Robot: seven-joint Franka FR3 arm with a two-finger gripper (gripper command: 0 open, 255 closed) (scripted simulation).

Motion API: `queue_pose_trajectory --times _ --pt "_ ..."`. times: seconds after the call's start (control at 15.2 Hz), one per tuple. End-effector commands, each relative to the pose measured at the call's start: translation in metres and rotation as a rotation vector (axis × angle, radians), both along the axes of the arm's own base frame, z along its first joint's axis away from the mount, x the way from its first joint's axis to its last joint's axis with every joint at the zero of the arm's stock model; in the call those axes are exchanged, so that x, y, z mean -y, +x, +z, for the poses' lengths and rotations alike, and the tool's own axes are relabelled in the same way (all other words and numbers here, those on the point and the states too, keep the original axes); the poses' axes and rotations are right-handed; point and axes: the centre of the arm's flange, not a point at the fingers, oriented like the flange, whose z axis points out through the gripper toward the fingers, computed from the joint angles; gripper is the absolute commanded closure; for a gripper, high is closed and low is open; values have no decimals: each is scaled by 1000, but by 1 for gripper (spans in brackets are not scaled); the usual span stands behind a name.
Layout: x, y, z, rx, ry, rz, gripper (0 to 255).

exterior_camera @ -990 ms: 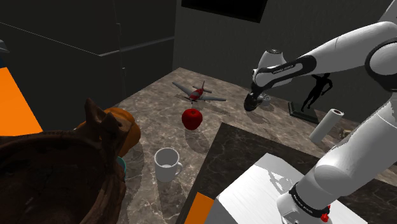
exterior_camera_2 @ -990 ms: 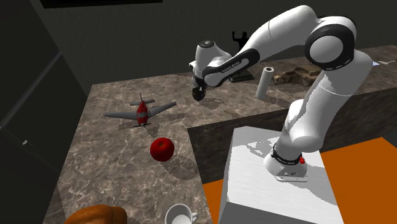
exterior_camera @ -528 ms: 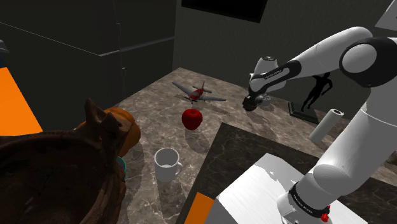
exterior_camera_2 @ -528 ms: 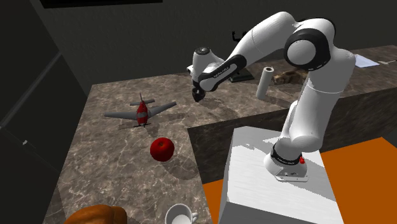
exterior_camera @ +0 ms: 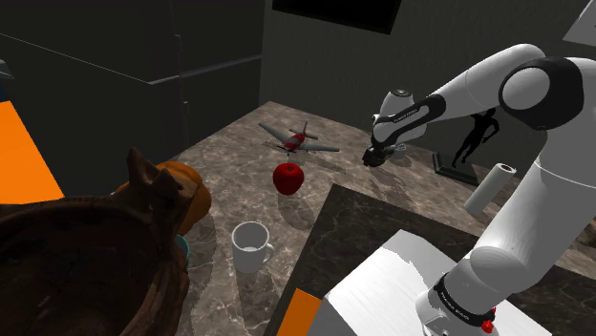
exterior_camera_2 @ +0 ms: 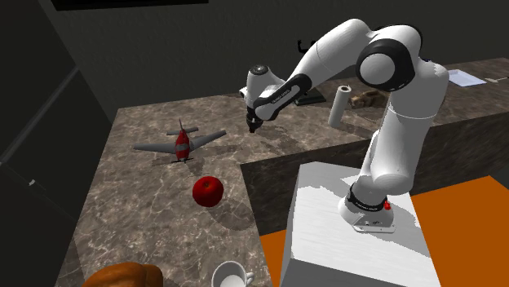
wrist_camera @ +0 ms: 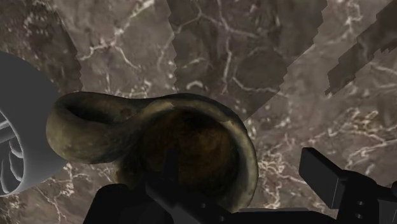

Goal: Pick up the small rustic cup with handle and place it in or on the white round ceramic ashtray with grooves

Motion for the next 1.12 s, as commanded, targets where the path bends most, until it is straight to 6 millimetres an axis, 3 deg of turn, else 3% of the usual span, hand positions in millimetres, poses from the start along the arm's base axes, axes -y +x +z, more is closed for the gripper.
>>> queue_pose_trajectory --times 0.0,0.13,0.2,0.79,1.06 --pt "0 0 0 0 0 0 0" --pt "0 0 0 0 0 0 0" --pt "0 0 0 0 0 0 255" --pt "0 0 0 0 0 0 255" --pt "0 0 21 0 0 0 255"
